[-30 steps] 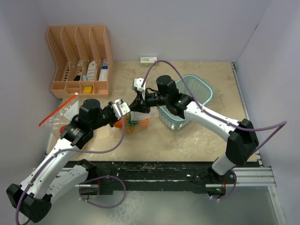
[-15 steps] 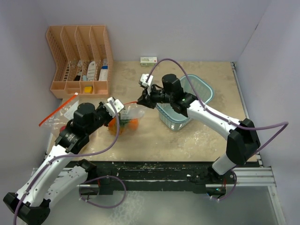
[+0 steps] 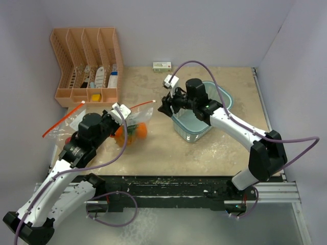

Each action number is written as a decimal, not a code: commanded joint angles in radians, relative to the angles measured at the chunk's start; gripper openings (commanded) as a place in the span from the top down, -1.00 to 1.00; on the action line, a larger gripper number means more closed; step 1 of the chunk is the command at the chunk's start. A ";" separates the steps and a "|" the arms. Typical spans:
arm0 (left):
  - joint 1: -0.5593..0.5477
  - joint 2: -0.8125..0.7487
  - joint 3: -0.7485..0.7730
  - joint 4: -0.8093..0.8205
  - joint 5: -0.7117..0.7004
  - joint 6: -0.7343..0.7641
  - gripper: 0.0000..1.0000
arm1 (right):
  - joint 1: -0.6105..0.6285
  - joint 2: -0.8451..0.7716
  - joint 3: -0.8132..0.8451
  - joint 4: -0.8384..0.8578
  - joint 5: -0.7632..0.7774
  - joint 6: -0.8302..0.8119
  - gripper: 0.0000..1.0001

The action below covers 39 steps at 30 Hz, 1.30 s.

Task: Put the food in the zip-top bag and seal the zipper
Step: Zip the zipper food storage bag, then place the zipper food storage bag at the center of the board, then reset both arms

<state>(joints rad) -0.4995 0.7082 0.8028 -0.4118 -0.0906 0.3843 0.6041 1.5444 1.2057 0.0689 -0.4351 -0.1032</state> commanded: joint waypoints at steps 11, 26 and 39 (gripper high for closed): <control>0.055 0.213 0.172 0.203 -0.367 -0.245 0.47 | -0.030 -0.075 0.132 -0.120 0.298 0.215 -0.99; 0.084 0.210 0.330 -0.010 -0.127 -0.434 -0.98 | -0.030 -0.119 0.101 -0.179 0.456 0.320 -0.99; 0.083 0.145 0.320 -0.074 -0.013 -0.456 -0.98 | -0.030 -0.116 0.148 -0.318 0.519 0.395 -0.99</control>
